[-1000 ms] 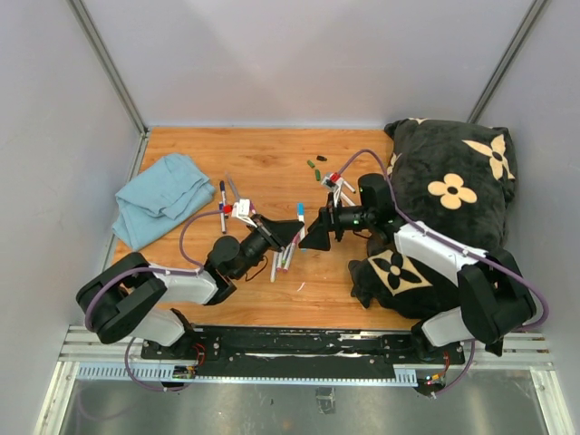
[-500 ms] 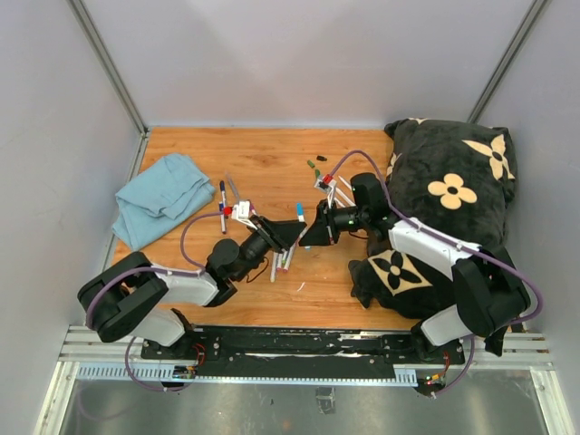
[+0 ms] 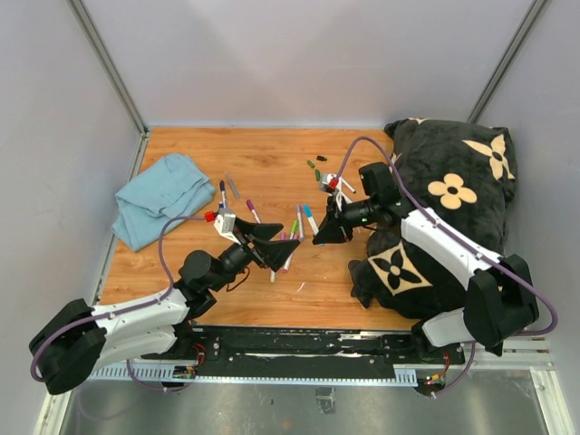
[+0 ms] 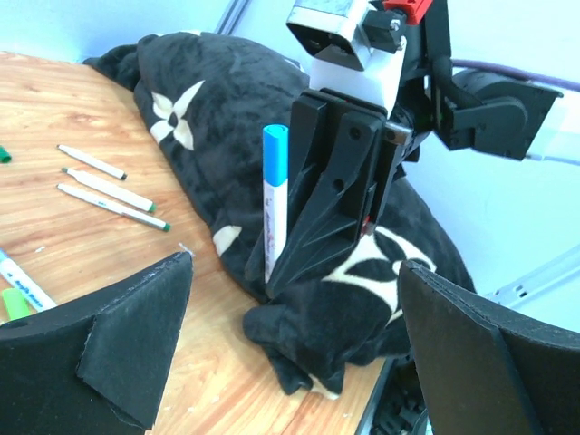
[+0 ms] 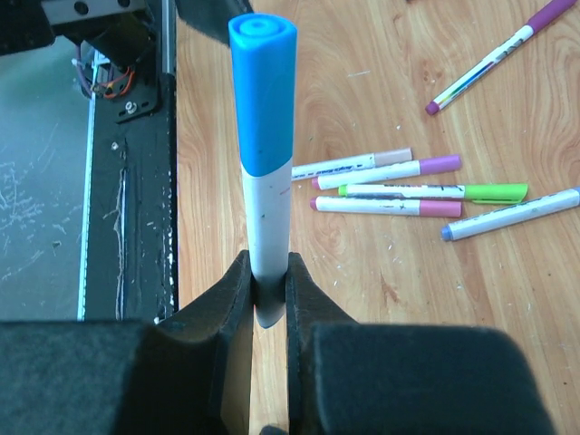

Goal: Open the pen caps
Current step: Pick up the pen from the center of the board.

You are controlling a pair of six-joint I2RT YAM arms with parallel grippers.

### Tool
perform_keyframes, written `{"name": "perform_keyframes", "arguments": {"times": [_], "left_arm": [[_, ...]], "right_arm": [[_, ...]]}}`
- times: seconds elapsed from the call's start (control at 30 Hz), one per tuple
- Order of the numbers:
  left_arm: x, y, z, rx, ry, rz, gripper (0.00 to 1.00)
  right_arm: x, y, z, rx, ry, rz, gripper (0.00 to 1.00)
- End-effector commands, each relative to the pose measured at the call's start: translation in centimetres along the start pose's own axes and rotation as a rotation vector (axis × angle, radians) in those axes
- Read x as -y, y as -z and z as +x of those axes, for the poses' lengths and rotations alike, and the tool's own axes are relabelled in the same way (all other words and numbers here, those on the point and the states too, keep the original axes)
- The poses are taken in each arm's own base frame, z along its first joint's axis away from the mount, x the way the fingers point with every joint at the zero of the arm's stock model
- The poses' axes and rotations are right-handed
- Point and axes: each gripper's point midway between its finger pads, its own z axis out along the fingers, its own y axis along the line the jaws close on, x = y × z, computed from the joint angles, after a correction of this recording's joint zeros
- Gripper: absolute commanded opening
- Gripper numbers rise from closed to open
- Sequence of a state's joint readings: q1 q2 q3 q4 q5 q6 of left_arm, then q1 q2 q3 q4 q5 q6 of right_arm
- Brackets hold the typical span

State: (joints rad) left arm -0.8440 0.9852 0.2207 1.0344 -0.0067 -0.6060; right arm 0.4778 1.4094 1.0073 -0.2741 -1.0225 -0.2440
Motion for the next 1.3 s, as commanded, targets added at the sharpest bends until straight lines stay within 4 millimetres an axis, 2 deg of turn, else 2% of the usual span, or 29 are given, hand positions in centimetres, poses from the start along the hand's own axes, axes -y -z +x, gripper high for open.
{"name": "perform_keyframes", "arguments": {"times": [0.0,0.2,0.37,0.63,0.83,1.07,1.27], "left_arm": [[-1.8,1.5,1.3,-0.046,-0.101,-0.052,0.99],[-3.2,2.2,1.5,-0.052,-0.084,-0.072,0.99],[-1.4,2.6,0.4,-0.021,0.018,0.085,0.99],[-0.3,2.0,0.0,-0.024,0.088,0.18,0.99],[-0.5,0.3,0.0,-0.029,0.109,0.187,0.99],[-0.6,-1.8,-0.6,0.017,0.132,0.214,0.92],[-1.4,-3.8,0.4,0.006,0.154,0.195,0.87]], "right_arm": [[0.0,1.2,0.2,-0.037,0.083,0.027,0.01],[0.5,1.3,0.7,-0.066,0.09,0.036,0.01],[0.6,1.2,1.0,-0.075,0.087,0.032,0.01],[0.5,1.1,1.2,-0.079,0.081,0.016,0.01],[0.2,1.0,1.1,-0.074,0.074,-0.004,0.01],[-0.1,0.8,1.1,-0.068,0.063,-0.026,0.01],[-0.3,0.7,1.3,-0.069,0.058,-0.04,0.01]]}}
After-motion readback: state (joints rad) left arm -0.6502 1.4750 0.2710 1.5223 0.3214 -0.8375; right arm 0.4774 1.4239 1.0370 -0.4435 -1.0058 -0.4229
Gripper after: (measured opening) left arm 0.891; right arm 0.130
